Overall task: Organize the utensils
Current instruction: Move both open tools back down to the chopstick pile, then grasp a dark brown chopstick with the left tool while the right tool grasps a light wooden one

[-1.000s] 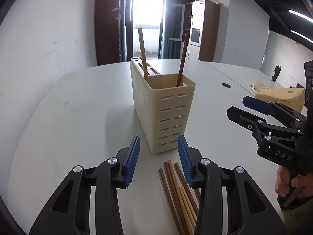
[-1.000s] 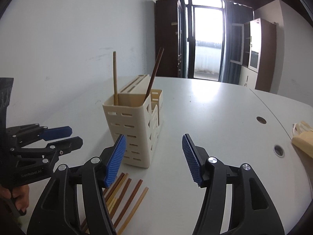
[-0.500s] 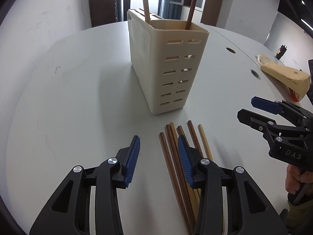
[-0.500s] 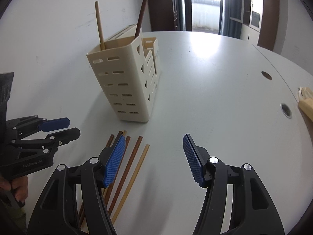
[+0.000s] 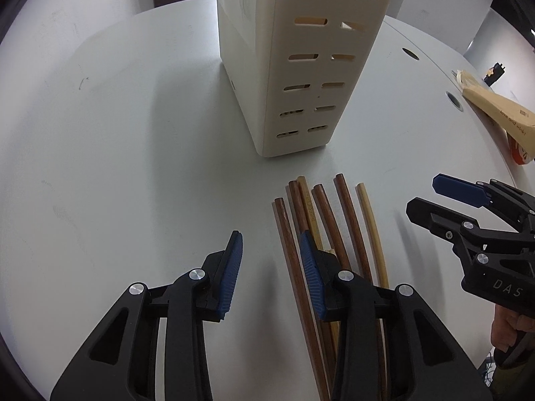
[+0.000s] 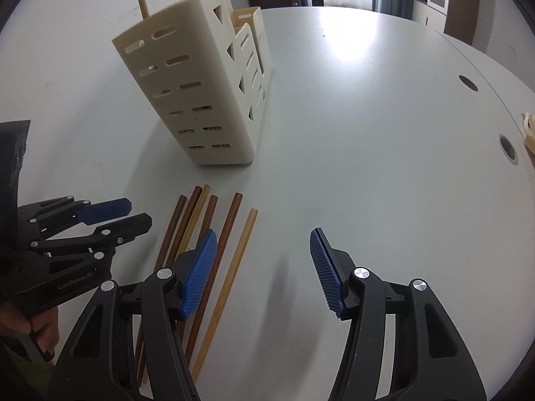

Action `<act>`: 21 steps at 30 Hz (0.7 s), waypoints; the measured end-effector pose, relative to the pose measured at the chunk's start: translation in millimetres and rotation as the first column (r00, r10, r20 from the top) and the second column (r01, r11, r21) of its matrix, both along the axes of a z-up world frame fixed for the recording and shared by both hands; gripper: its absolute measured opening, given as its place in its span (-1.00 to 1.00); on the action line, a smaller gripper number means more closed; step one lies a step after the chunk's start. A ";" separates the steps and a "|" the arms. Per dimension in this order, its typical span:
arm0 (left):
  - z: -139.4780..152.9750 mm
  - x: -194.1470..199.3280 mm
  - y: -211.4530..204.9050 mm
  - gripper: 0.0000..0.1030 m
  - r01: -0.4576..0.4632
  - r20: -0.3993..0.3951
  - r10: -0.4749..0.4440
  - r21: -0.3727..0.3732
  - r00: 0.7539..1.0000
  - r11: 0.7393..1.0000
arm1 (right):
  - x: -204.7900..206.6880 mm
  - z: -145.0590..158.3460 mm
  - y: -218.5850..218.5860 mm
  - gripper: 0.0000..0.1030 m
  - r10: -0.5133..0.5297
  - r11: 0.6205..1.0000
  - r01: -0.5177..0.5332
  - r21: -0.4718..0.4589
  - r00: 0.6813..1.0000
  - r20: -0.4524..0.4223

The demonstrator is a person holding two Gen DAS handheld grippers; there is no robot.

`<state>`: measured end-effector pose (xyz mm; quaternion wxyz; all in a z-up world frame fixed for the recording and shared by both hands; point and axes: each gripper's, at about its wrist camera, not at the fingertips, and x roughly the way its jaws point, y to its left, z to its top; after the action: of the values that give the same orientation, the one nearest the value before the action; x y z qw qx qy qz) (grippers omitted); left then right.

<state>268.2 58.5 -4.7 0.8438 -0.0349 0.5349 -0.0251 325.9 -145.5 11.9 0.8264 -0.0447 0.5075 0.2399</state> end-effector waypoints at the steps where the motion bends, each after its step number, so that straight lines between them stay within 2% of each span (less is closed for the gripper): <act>1: -0.8 1.4 -0.9 -0.32 0.002 -0.004 -0.002 0.000 1.000 1.000 | 1.5 -3.7 2.3 0.10 0.001 1.000 -0.001 -0.003 1.000 -0.008; 15: -23.5 17.1 -5.2 -0.47 0.009 -0.032 -0.008 0.029 0.999 1.000 | 19.4 -40.9 21.2 -0.10 -0.009 0.999 0.007 -0.041 0.998 -0.060; 21: -24.7 20.3 -6.7 -0.54 0.016 -0.027 -0.015 0.039 1.000 0.999 | 20.4 -43.3 25.4 -0.12 -0.005 0.998 0.003 -0.066 0.999 -0.036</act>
<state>288.5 51.8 -29.4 0.8369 -0.0145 0.5468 -0.0208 346.3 -120.2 -31.4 0.8156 -0.0667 0.5302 0.2220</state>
